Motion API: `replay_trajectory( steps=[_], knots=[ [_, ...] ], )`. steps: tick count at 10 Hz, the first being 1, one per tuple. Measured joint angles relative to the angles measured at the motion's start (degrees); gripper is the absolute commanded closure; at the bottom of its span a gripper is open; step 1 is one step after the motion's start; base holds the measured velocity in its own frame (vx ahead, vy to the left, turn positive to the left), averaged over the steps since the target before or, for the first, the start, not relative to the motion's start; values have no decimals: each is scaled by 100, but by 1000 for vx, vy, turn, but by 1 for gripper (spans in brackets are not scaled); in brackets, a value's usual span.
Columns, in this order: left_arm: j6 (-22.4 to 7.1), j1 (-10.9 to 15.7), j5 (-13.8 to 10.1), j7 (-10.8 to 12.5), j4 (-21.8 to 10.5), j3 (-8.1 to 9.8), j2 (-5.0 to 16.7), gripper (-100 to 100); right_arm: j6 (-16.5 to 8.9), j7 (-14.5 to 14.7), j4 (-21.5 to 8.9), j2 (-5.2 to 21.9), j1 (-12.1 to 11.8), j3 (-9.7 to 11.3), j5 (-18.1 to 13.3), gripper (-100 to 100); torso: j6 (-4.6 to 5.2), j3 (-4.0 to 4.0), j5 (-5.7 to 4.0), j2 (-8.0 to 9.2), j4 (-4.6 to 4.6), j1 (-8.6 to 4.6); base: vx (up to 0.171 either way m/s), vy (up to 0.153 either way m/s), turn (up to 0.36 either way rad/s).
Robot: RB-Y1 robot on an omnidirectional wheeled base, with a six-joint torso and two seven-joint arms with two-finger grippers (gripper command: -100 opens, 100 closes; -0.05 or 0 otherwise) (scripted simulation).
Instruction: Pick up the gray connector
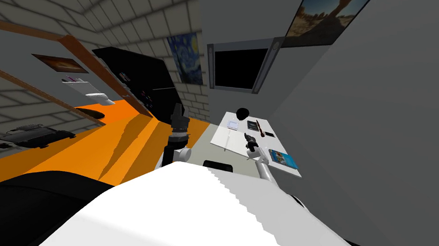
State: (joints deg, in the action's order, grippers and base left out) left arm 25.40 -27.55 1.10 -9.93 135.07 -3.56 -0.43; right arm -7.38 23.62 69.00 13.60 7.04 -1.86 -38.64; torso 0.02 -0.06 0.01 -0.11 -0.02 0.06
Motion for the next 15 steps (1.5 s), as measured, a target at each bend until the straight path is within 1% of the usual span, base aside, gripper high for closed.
replay_trajectory(
  steps=[1, 3, 4, 5, 6, 7, 8, 9, 11, 12, 13, 14, 15],
  knots=[
    [0, 0, 0, 0, 0, 0, 0, 0, 37, 80, -210, -35, 15, -77, -90, -100, 1, 1, 0, 2, 0, -1, 24, 20, 9],
    [0, 0, 0, 0, 0, 0, 0, 0, -202, 209, -265, 154, -99, 133, 6, -100, 0, 3, 1, 5, 1, 0, 14, 11, -1],
    [0, 0, 0, 0, 0, 0, 0, 0, -148, 238, -425, 94, -46, 30, -88, -100, 0, 4, 0, 7, 2, -2, 18, 12, 14],
    [0, 0, 0, 0, 0, 0, 0, 0, -137, 322, -600, 91, 11, -5, -162, -100, 0, 3, 0, 5, 1, -1, 20, 17, 5],
    [0, 0, 0, 0, 0, 0, 0, 0, -143, 387, -725, 87, 14, -29, -208, -100, 0, 3, 0, 5, 1, 1, 27, 23, 6],
    [0, 0, 0, 0, 0, 0, 0, 0, -94, 469, -975, 103, 40, -108, -304, -100, 1, 1, 1, 2, 0, 2, 49, 29, 16],
    [0, 0, 0, 0, 0, 0, 0, 0, -143, 594, -1130, 131, 7, -93, -355, -100, 0, -2, 1, -4, -1, 4, 32, 26, 3],
    [0, 0, 0, 0, 0, 0, 0, 0, -156, 671, -1324, 118, 49, -142, -431, -100, 0, -1, 1, -1, 0, 4, 23, 30, 10],
    [0, 0, 0, 0, 0, 0, 0, 0, -243, 847, -1693, 233, 64, -79, -440, -100, 0, 0, 2, 1, 0, 6, 31, 35, 15],
    [0, 0, 0, 0, 0, 0, 0, 0, -270, 951, -1853, 280, 15, -77, -474, -100, 1, 1, 2, 2, 0, 7, 29, 38, 9],
    [0, 0, 0, 0, 0, 0, 0, 0, -275, 1043, -2097, 271, 67, -133, -582, -100, -1, 0, 2, 1, 1, 9, 35, 45, 18],
    [0, 0, 0, 0, 0, 0, 0, 0, -422, 1165, -2042, 372, -33, 85, -367, -100, 0, 1, 3, 1, 1, 11, 20, 31, 0],
    [0, 0, 0, 0, 0, 0, 0, 0, -421, 1200, -2202, 347, 19, 4, -481, -100, -1, 2, 3, 3, 1, 7, 12, 39, 26]
  ],
)
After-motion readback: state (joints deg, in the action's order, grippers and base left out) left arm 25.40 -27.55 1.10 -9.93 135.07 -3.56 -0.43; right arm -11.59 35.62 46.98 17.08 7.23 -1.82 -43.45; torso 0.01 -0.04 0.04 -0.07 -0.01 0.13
